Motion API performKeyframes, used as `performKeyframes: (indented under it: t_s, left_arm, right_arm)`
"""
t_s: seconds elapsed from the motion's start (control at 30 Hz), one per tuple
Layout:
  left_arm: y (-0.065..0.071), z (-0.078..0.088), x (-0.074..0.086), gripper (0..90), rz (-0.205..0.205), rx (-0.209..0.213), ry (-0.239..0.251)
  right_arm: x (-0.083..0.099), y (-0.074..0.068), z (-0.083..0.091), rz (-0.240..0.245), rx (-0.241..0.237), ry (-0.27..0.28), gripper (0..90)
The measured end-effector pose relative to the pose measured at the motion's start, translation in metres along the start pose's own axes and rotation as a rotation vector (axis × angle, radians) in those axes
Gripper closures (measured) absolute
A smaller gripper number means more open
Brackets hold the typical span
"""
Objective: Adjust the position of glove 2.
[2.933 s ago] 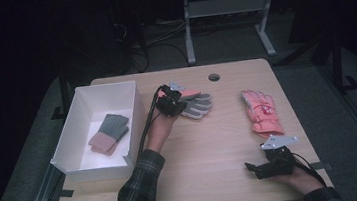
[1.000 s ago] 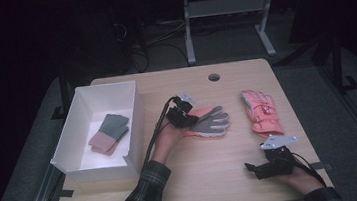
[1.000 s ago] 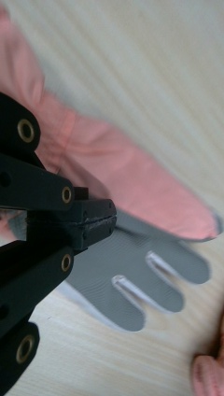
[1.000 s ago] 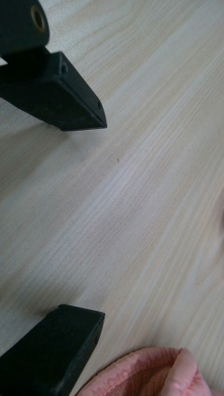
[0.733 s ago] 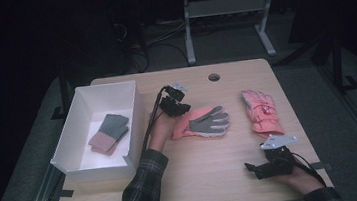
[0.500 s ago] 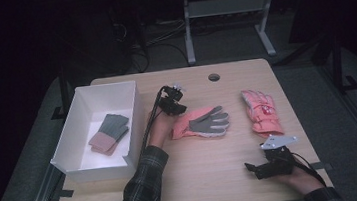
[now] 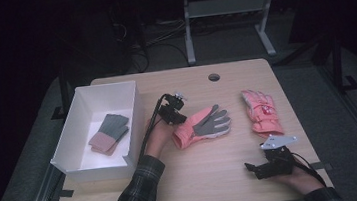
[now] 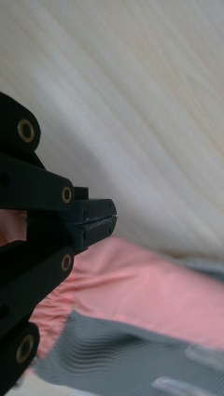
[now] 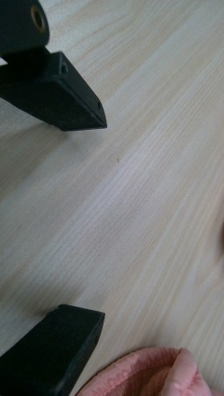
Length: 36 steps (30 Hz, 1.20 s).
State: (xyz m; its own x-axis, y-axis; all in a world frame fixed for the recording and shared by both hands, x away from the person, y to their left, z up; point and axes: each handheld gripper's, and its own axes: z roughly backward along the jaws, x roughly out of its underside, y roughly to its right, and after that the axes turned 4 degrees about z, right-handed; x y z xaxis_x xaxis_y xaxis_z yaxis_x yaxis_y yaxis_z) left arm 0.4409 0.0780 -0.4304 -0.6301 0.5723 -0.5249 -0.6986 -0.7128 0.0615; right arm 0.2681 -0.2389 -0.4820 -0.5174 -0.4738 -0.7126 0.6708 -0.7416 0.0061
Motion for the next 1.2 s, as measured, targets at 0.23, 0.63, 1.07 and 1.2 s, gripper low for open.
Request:
performKeyframes:
  t_s: [0.23,0.63,1.07,1.2]
  left_arm:
    - [0.014,0.010,0.009,89.6,-0.021,0.063,0.005]
    - [0.049,0.015,0.028,89.6,-0.060,0.215,0.042]
    - [0.087,-0.003,0.028,89.5,-0.144,0.330,0.099]
    - [0.096,-0.009,0.025,89.5,-0.157,0.345,0.109]
  right_arm:
    - [0.000,0.000,0.000,0.000,0.000,0.000,6.6]
    - [0.000,0.000,0.000,0.000,0.000,0.000,6.6]
    - [0.000,0.000,0.000,-0.001,0.001,-0.001,6.6]
    - [0.000,0.000,0.000,-0.001,0.001,-0.001,6.6]
